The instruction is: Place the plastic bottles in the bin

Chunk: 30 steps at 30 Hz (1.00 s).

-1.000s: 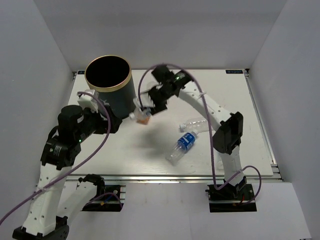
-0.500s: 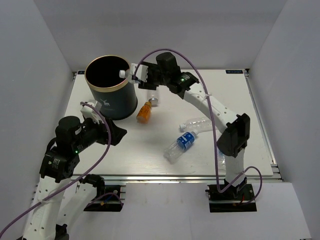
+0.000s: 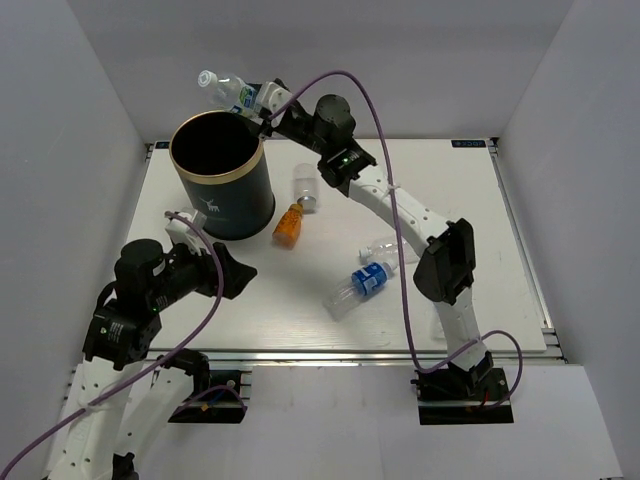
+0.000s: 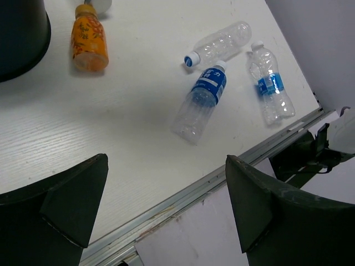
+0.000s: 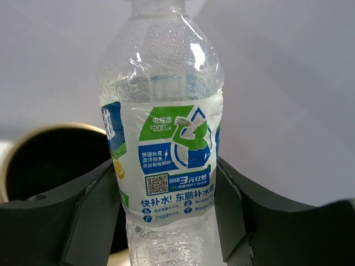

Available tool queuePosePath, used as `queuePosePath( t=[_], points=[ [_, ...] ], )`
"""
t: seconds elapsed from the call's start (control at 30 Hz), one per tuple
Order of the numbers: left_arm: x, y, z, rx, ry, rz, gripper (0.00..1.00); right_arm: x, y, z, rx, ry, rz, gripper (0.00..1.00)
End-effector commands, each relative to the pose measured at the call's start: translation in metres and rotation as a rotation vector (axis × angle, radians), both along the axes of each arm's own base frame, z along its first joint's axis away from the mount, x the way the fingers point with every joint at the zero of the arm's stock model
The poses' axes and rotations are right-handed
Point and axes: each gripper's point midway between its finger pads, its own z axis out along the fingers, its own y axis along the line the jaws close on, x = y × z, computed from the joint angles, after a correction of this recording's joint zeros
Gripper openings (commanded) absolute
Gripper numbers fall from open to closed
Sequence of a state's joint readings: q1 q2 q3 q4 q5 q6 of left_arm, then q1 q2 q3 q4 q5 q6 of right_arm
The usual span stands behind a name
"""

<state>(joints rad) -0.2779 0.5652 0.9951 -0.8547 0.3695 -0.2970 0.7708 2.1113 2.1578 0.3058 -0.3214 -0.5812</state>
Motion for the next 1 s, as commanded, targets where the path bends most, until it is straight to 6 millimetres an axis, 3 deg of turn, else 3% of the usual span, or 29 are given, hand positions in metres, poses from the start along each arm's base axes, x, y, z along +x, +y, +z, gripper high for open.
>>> queuePosePath(
  t=[0.0,0.03,0.13,0.17,0.23,0.27,0.3,0.37,0.4,0.43,0.57,0.63,0.7,0.73,0.77,0.8,0.83,0.87,0.9,0.93,0.97],
  points=[
    [0.0,-0.008,0.0,-0.02,0.008,-0.041,0.96,-0.029,0.02,0.03,0.192,0.008,0.205,0.11],
    [0.001,-0.008,-0.002,-0.017,0.017,-0.041,0.96,-0.034,0.024,0.039,0.215,0.016,0.225,0.13],
    [0.001,-0.008,-0.002,-0.017,0.017,-0.041,0.97,-0.015,0.047,0.007,0.22,0.116,0.228,0.22],
    [0.001,-0.006,-0.004,-0.015,0.027,-0.032,0.97,-0.014,0.048,0.01,0.233,0.122,0.234,0.24],
    [0.001,-0.006,-0.004,-0.008,0.022,-0.035,0.98,-0.015,0.056,-0.007,0.217,0.146,0.255,0.35],
    [0.0,-0.007,-0.004,-0.012,0.023,-0.045,0.98,-0.018,0.057,-0.012,0.211,0.158,0.278,0.42],
    [0.001,-0.009,-0.005,-0.013,0.034,-0.053,0.98,-0.017,0.059,-0.023,0.196,0.182,0.285,0.58],
    [0.001,-0.011,-0.007,-0.006,0.038,-0.069,1.0,-0.02,0.064,-0.035,0.178,0.205,0.307,0.69],
    [0.0,-0.012,-0.007,-0.01,0.039,-0.079,1.0,-0.017,0.065,-0.044,0.175,0.221,0.294,0.9],
    [0.002,-0.012,-0.009,0.0,0.045,-0.082,1.0,-0.014,0.064,-0.043,0.184,0.221,0.28,0.9],
    [0.006,-0.016,-0.017,0.005,0.059,-0.103,1.0,-0.017,0.05,-0.01,0.233,0.163,0.27,0.9],
    [0.012,-0.02,-0.017,0.002,0.045,-0.125,1.0,-0.021,0.034,0.02,0.255,0.119,0.269,0.9],
    [0.018,-0.025,-0.02,0.001,0.046,-0.15,1.0,-0.012,0.022,0.027,0.255,0.101,0.214,0.9],
    [0.019,-0.031,-0.019,-0.002,0.041,-0.185,1.0,-0.02,0.002,0.059,0.279,0.053,0.186,0.9],
    [0.026,-0.035,-0.015,-0.012,0.02,-0.197,1.0,0.006,-0.013,0.043,0.254,0.098,0.085,0.88],
    [0.033,-0.041,-0.022,-0.008,0.044,-0.232,1.0,0.019,-0.026,0.04,0.258,0.125,0.004,0.86],
    [0.038,-0.045,-0.027,-0.007,0.052,-0.253,1.0,0.015,-0.048,0.06,0.264,0.108,-0.036,0.71],
    [0.046,-0.052,-0.021,-0.021,0.014,-0.28,1.0,0.047,-0.078,0.036,0.212,0.207,-0.162,0.57],
    [0.05,-0.059,-0.026,-0.025,0.013,-0.303,0.98,0.051,-0.1,0.043,0.214,0.237,-0.216,0.44],
    [0.052,-0.069,-0.035,-0.036,0.043,-0.336,0.96,0.058,-0.121,0.027,0.175,0.32,-0.301,0.12],
    [0.053,-0.076,-0.037,-0.055,0.049,-0.356,0.95,0.072,-0.149,0.016,0.164,0.37,-0.368,0.0]
  ],
)
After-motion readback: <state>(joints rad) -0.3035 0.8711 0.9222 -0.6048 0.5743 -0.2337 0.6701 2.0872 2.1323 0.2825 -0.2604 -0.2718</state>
